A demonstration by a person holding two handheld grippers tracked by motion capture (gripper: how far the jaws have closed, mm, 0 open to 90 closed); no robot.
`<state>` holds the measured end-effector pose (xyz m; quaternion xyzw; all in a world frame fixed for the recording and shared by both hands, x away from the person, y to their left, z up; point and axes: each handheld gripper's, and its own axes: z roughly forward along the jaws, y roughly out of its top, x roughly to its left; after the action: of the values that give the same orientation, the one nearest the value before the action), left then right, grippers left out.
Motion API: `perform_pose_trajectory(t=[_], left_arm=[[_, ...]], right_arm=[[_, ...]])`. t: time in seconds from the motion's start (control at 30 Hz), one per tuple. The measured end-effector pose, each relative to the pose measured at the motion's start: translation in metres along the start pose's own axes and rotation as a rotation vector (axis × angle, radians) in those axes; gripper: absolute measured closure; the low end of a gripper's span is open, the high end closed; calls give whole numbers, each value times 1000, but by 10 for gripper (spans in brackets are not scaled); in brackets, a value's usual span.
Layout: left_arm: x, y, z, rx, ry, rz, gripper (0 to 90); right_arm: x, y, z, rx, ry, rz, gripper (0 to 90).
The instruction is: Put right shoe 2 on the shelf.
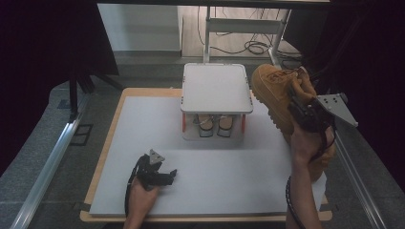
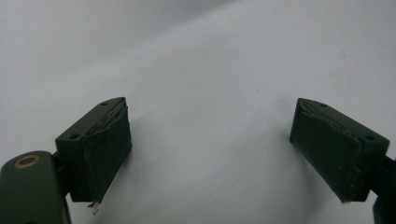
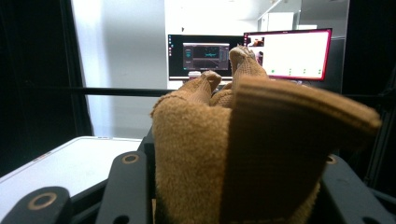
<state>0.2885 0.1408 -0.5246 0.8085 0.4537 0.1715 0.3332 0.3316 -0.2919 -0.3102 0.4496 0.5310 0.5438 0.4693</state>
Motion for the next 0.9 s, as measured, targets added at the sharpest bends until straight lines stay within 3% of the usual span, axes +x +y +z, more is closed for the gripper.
perform_pose_trajectory(t=[0.9], left_arm=[[0, 0, 0, -1, -2, 1, 124]], right_arm=[[59, -1, 33, -21, 109, 24, 530]])
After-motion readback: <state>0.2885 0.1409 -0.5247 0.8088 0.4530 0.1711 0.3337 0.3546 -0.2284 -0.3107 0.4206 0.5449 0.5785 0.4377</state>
